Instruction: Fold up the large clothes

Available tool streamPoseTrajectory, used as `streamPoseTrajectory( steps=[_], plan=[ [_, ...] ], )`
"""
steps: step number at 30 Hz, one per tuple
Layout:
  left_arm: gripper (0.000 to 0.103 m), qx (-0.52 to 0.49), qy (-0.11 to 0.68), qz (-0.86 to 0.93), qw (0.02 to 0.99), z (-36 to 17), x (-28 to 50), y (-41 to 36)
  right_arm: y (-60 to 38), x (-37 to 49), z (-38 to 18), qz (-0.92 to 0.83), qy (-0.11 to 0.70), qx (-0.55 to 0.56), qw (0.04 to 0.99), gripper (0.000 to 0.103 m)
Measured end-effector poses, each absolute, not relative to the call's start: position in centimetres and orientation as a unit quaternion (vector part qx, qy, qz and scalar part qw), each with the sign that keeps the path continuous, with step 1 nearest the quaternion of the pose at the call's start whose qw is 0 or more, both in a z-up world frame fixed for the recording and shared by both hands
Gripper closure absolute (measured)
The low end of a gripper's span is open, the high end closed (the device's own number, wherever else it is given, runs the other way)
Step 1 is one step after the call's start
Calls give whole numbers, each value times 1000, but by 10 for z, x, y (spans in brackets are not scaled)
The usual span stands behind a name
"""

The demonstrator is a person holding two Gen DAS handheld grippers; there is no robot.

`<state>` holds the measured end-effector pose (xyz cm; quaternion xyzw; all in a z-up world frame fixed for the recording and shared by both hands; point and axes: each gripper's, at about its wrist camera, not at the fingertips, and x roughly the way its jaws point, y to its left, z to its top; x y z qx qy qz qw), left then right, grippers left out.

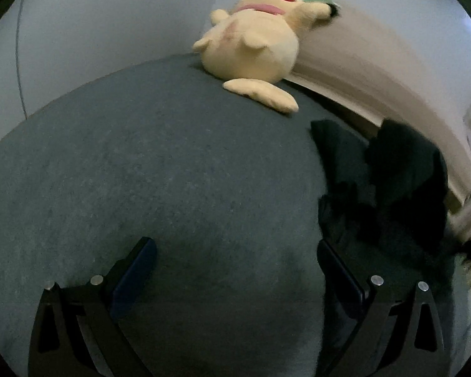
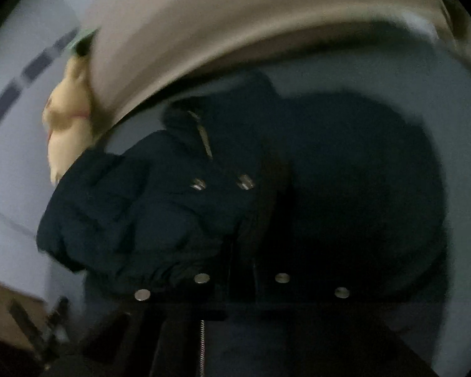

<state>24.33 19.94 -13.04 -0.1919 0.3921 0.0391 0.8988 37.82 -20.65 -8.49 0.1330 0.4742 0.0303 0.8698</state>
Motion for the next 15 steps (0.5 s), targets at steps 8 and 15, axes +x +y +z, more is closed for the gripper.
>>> streamPoseTrajectory(
  steps=[8,15],
  plan=[
    [0,-200,404,34,892,-138,248,200,-219,359,18,-23,355,9,935,94],
    [0,-254,390,32,884,-111,251,203,-251,369,-62,-59,415,9,908,94]
  ],
)
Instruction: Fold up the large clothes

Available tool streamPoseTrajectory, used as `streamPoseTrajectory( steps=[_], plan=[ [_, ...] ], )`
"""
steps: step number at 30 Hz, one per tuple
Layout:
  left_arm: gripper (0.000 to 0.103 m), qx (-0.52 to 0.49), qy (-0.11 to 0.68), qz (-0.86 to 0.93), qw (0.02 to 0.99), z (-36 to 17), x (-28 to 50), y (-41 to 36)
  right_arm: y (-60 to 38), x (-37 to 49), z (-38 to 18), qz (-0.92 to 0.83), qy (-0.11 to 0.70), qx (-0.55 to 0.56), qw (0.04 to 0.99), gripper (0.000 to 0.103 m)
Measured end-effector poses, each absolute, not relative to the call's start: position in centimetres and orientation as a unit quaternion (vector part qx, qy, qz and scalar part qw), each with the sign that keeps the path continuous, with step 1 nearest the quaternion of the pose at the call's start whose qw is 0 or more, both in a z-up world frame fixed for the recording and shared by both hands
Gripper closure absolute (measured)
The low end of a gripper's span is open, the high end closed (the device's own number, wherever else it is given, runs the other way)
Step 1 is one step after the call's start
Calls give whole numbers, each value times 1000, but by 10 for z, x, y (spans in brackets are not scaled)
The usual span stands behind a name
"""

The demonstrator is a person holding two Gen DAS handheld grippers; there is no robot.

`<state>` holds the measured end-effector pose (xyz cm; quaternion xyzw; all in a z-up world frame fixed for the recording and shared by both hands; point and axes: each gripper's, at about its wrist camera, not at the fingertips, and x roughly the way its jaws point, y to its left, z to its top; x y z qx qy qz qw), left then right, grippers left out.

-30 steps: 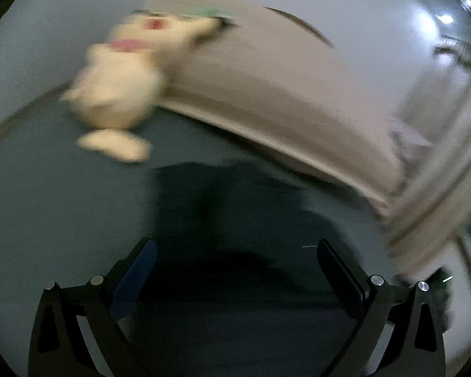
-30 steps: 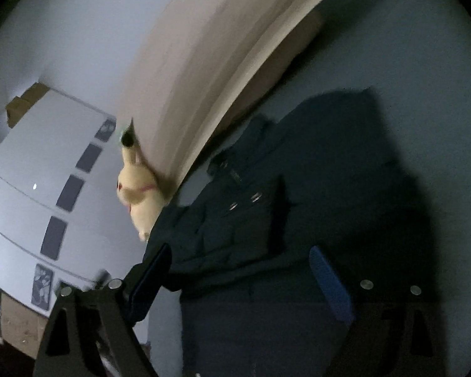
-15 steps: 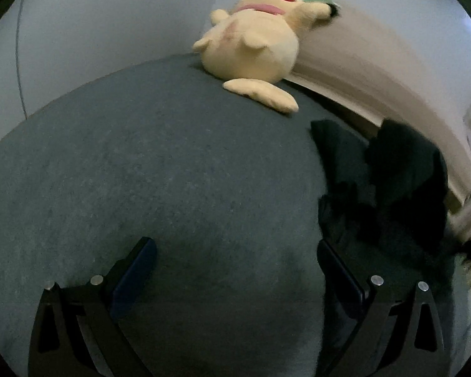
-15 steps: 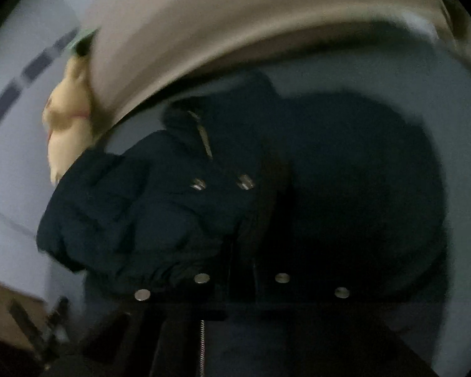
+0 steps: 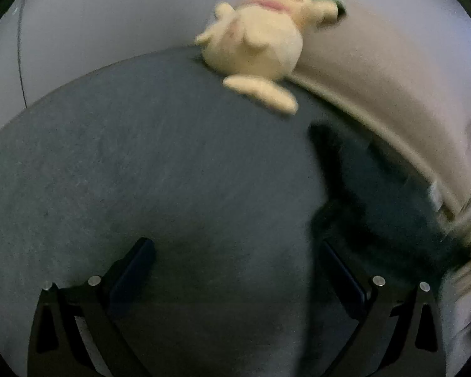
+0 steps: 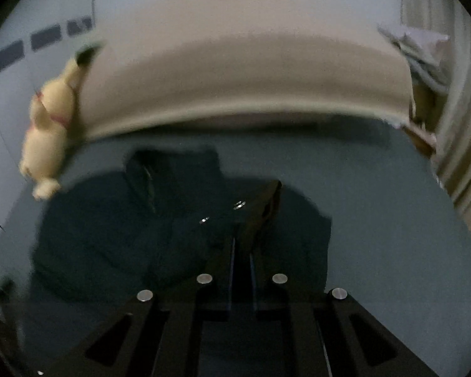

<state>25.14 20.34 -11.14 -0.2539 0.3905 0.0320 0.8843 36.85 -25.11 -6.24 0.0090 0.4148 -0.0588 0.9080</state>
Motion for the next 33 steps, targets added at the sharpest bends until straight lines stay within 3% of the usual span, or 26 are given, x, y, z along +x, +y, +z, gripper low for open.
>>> streamPoseTrajectory(
  steps=[5,11,14,20,28,33],
  plan=[
    [0,-227,363,2,904,-62,285,170,-272,369,-108,-65,446,36,892,94],
    [0,-168,347,-39,922,-36,330,96,-284,349,-86,-49,417,48,906,95],
    [0,-145,359,-34,921,-44,348,67,-284,340,-78,-50,402,52,913,94],
    [0,-88,468,4,879,-112,372,43,-290,345,-132,-66,446,58,891,95],
    [0,-68,468,-7,881,-131,364,44,-292,349,-155,-66,457,62,885,94],
    [0,-76,444,3,893,-103,353,56,-298,355,-152,-57,473,77,876,91]
  ],
)
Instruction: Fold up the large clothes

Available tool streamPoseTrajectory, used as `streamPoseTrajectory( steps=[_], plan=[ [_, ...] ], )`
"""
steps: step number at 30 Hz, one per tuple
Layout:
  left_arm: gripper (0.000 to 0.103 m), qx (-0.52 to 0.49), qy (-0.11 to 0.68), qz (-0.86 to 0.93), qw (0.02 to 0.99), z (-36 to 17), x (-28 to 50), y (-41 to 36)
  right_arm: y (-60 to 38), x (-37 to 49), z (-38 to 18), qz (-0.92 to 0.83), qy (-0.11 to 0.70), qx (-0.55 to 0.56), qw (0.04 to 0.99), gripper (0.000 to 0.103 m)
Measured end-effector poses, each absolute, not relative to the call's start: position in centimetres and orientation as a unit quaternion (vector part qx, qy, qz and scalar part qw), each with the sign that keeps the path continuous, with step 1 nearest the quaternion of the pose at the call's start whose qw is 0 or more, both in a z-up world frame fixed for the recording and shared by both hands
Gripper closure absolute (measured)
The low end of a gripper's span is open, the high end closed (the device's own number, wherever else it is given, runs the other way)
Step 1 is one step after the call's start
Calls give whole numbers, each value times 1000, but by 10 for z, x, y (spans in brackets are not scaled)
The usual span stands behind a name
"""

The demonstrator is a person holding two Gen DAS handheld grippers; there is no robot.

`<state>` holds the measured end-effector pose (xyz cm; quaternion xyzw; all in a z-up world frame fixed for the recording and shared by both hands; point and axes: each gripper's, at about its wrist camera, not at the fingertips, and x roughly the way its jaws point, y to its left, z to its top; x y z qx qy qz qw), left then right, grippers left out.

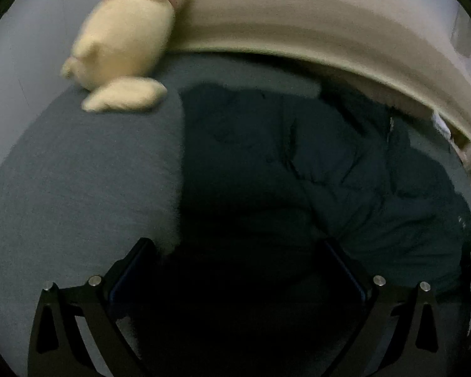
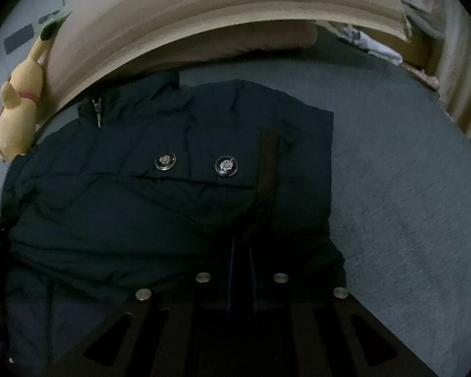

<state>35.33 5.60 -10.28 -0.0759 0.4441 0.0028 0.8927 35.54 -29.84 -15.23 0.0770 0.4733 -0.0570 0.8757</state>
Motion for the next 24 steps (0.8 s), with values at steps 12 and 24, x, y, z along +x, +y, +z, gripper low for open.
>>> streamPoseTrajectory(
  steps=[12,24],
  plan=[
    [0,-169,359,77,915,-39,345,158,-324,324,-61,-87,375,143,912,16],
    [8,-40,412,66,908,-81,413,91,-240,386,-110,-22,410,49,911,17]
  ],
)
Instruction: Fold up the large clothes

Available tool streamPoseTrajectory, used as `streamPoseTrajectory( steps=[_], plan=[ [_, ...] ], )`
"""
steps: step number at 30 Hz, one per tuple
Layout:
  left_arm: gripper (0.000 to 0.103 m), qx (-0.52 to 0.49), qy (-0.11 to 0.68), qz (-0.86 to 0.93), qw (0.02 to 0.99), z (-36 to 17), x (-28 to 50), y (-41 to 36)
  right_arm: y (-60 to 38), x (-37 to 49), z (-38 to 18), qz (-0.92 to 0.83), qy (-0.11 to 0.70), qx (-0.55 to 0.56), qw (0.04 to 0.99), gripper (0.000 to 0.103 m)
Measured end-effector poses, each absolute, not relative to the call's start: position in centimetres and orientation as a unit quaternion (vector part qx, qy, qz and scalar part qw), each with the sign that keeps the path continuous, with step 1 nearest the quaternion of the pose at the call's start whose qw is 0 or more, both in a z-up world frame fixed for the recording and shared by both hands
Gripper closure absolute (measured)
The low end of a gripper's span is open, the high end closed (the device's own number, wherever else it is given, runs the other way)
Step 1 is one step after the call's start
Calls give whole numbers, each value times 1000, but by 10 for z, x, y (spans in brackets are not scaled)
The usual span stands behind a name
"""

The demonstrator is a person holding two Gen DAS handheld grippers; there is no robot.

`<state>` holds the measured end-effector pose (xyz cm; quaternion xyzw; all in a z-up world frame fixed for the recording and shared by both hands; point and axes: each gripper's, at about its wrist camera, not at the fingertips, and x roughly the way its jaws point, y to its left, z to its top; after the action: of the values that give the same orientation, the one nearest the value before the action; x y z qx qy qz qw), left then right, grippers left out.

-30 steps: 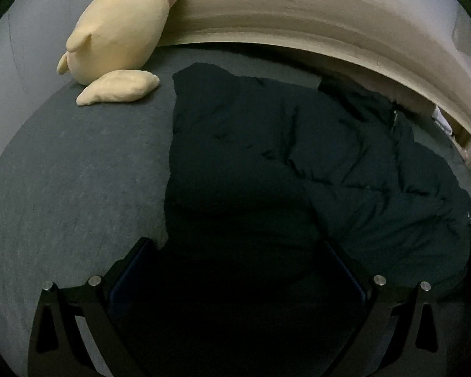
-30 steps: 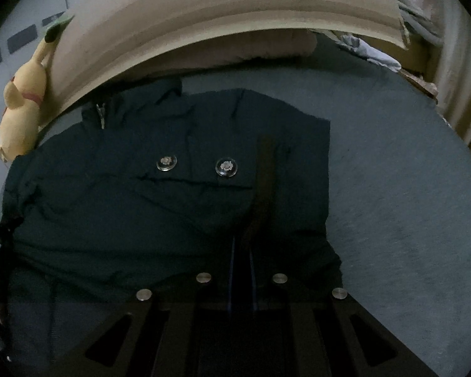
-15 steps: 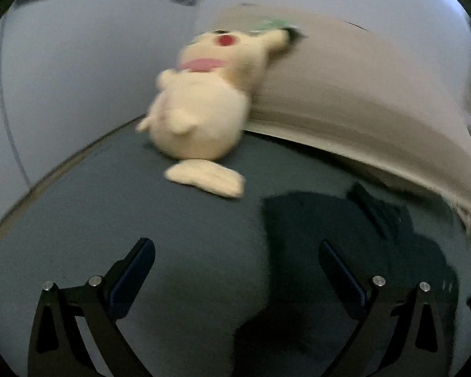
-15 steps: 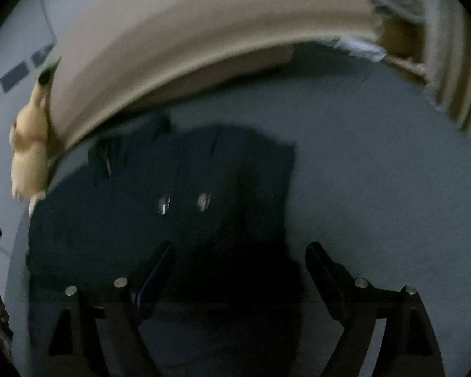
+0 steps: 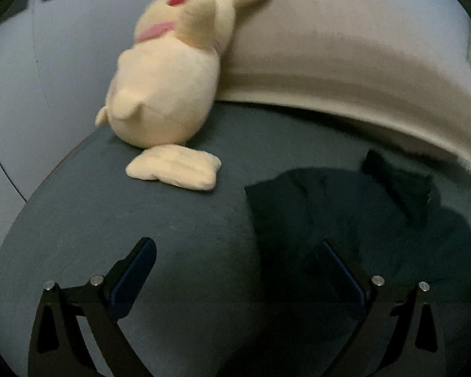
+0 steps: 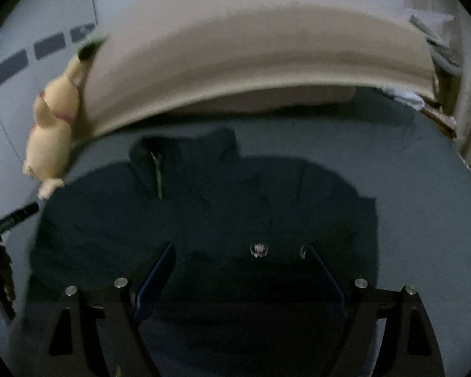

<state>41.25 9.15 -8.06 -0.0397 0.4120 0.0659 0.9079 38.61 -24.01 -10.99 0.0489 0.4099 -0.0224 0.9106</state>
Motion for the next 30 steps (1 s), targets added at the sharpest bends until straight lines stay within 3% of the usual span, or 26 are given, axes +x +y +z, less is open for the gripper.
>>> streamPoseTrajectory(
  steps=[2,10,15,21,30],
  plan=[
    [15,-25,432,81,898,-95,420,91,-246,386,-131,-34,433,44,900,23],
    [12,-10,453,84,887,-128,427,92,-250,392,-161,-35,453,44,890,25],
    [13,-32,430,79,899,-103,409,106,-259,389,-151,-33,465,55,883,25],
    [13,-49,357,74,930,-54,368,114,-267,355,-99,-44,386,71,919,23],
    [13,19,375,15,927,-80,344,52,-264,343,-134,-55,427,32,902,23]
  ],
)
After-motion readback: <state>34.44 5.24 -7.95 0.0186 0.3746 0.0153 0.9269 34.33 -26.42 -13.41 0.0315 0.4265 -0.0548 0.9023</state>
